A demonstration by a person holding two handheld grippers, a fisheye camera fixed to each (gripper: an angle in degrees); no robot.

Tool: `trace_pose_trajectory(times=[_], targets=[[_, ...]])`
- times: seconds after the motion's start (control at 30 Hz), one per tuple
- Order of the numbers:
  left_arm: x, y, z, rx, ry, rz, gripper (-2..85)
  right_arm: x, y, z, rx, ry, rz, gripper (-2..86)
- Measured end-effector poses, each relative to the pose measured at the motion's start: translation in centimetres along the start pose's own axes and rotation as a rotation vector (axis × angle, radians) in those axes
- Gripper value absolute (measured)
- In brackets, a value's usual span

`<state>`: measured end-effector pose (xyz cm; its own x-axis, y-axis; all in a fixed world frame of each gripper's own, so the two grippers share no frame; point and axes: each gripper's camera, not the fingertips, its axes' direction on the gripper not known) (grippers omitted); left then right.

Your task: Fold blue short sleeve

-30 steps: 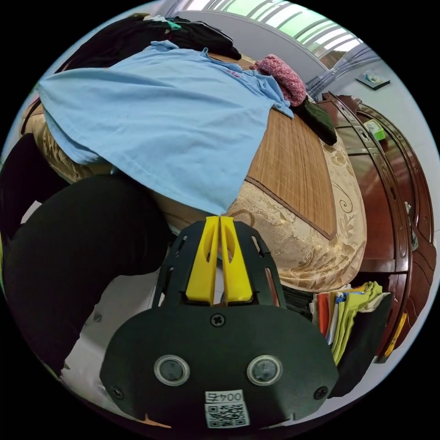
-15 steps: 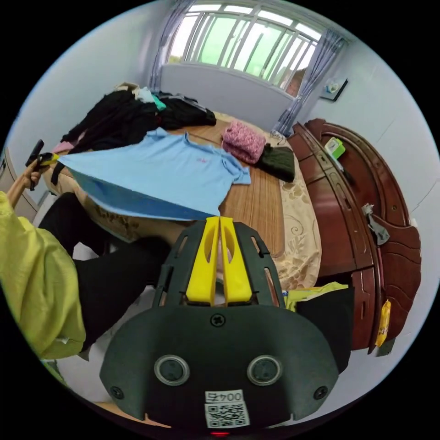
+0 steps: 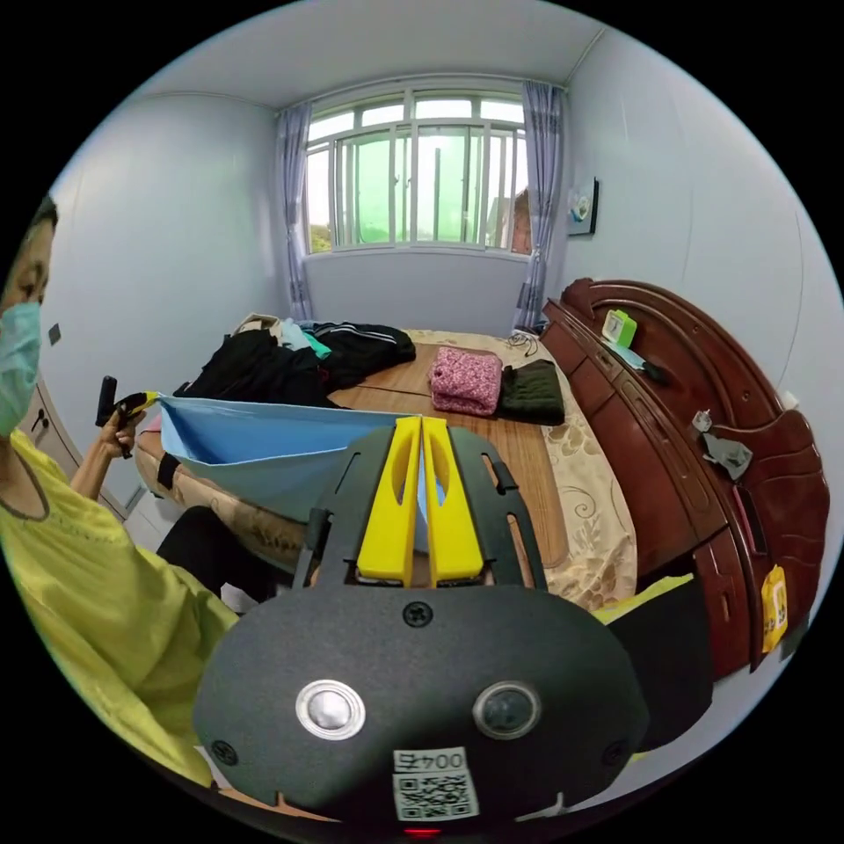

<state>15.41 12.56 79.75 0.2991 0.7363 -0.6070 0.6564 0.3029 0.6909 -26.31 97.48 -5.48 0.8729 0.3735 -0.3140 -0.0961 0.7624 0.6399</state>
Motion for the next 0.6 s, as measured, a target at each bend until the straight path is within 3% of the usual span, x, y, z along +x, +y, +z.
trace_pose_trajectory(times=[0.23,0.37,0.53,0.6], targets=[[-7.4,-16.3,7.8,-0.061,-0.044,-0.040,1.0,4.6,-14.2,7.8,-0.106,0.108,-0.024,-0.8],[-8.1,-27.8,9.7,-0.021,-0.065,-0.038,0.9,6.8,-24.2,7.8,-0.038,0.209,-0.010,-0.8],[4.3,-43.9,7.0,0.086,-0.176,0.271,0.9,6.5,-33.6,0.3,0.156,0.347,-0.003,-0.8],[9.5,-46.1,5.0,0.132,-0.221,0.398,0.9,5.9,-35.1,-3.4,0.243,0.372,0.006,-0.8]])
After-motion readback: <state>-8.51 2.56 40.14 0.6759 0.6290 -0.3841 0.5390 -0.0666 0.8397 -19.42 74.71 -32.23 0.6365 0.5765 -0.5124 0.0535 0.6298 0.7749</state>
